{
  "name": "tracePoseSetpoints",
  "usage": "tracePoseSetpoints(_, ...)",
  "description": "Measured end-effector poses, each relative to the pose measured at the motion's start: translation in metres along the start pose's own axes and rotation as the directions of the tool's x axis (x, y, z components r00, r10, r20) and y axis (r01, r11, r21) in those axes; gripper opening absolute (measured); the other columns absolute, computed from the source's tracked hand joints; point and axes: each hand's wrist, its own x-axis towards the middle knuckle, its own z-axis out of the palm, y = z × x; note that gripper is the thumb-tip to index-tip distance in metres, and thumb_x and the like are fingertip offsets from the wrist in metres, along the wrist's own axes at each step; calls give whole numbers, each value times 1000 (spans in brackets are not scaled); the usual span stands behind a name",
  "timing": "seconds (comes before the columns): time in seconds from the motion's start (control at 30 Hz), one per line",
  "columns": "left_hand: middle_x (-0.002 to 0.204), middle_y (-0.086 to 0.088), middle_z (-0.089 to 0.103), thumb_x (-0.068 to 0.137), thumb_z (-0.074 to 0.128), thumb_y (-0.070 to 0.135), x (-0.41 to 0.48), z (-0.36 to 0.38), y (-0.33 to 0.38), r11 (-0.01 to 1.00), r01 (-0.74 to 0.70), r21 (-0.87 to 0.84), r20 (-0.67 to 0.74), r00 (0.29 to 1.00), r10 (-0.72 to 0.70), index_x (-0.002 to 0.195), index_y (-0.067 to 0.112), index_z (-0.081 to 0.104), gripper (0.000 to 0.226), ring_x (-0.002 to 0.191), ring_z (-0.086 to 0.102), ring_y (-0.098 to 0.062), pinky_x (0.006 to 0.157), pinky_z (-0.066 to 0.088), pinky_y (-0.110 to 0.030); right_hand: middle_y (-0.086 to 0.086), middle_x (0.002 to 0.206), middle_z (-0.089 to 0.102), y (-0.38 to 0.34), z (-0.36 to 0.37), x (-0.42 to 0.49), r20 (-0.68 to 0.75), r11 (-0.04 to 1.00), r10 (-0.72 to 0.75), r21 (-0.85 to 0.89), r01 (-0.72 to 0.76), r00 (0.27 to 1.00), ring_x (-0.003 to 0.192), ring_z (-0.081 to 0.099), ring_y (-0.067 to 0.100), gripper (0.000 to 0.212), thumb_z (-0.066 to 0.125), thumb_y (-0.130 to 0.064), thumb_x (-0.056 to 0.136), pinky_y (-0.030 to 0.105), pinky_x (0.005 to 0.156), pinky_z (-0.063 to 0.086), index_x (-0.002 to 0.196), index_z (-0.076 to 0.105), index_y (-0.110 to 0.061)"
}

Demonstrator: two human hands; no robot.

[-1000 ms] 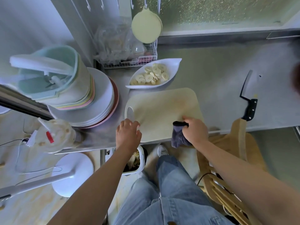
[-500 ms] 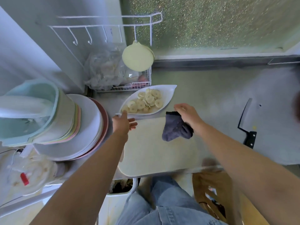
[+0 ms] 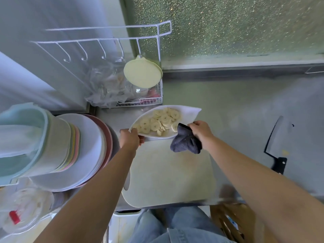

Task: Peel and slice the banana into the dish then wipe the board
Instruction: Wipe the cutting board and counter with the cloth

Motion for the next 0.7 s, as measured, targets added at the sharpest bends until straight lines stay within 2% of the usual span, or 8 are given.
tracePoseSetpoints(0.17,76,-17,68,95,39,19,-12,6,4,998,-58,26,97,994,55,121,-1,45,33,56,60,-28,53,50,-31,2,62,46,13,-16,-14,-59,998,-16,-63,12,998,65,45,22,21,55,-16,84,30,59,35,65,47,-12)
tracePoseSetpoints(0.23,93,-19,69,94,40,36,-26,3,4,983,-118,143,66,992,110,126,3,37,46,77,65,-35,72,55,-41,0,73,57,17,-19,-25,-133,994,-60,-97,48,989,71,54,21,13,58,-22,82,29,66,40,79,54,-11)
tracePoseSetpoints(0.3,122,-22,59,95,41,40,-45,-6,-2,925,-197,324,0,978,208,131,4,36,51,104,59,-41,87,48,-39,-2,80,60,24,-18,-42,-191,990,-116,-108,96,975,76,57,18,16,59,-27,83,28,67,41,87,54,-13)
tracePoseSetpoints(0.37,126,-19,52,95,46,26,-66,-17,-18,818,-338,465,1,924,382,128,5,43,39,111,52,-38,88,41,-40,-5,70,58,31,-11,-62,-92,960,-248,-159,232,964,68,55,14,15,61,-30,85,27,63,41,86,56,-16)
tracePoseSetpoints(0.43,121,-14,50,91,53,25,-83,-27,-42,591,-448,671,87,839,538,122,10,51,35,110,48,-32,89,41,-41,-7,56,51,42,0,-81,163,875,-385,-248,416,908,54,48,8,15,65,-32,85,25,59,39,97,61,-25)
tracePoseSetpoints(0.53,125,-11,48,80,62,41,-92,-36,-78,363,-486,795,210,782,587,122,15,55,49,112,45,-31,92,42,-42,-8,60,48,56,16,-98,470,711,-334,-443,546,817,56,47,7,64,65,-44,84,23,59,39,140,36,-40)
tracePoseSetpoints(0.6,141,-10,38,78,61,53,-94,-39,-92,317,-511,799,286,787,546,136,19,45,69,127,36,-31,103,35,-43,-11,65,42,61,18,-105,471,631,-270,-573,524,840,68,48,11,80,64,-49,82,24,63,35,147,18,-43)
tracePoseSetpoints(0.7,157,-6,13,81,51,67,-93,-34,-100,263,-569,779,403,776,485,152,23,15,91,143,13,-28,117,18,-40,-15,66,34,65,9,-108,417,595,-266,-639,488,869,77,46,13,82,64,-46,83,24,70,35,148,14,-45)
